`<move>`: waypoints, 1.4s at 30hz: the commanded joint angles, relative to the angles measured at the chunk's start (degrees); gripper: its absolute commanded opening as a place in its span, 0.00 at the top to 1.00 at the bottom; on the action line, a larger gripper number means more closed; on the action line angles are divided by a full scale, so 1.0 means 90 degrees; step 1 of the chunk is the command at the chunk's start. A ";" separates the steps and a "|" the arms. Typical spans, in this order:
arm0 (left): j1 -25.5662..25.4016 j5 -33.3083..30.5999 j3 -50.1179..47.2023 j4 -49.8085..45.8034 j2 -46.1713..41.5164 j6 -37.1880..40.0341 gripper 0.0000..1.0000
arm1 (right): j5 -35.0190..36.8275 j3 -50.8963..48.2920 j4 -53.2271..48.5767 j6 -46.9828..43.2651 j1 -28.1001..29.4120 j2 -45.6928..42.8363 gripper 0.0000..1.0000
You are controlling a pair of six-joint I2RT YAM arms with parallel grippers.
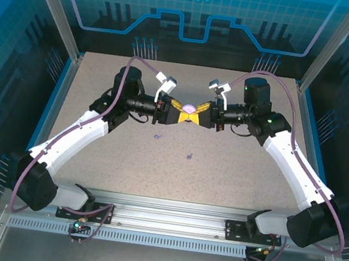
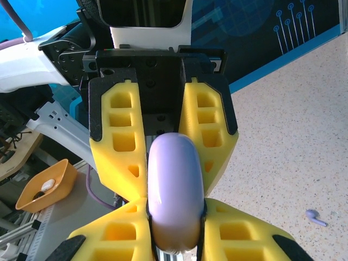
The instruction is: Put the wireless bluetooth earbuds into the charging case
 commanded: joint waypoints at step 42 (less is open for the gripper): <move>-0.0251 0.0014 -0.1038 0.1867 -0.0207 0.1220 0.94 | 0.1519 0.0404 -0.1463 -0.1408 0.0195 -0.0550 0.42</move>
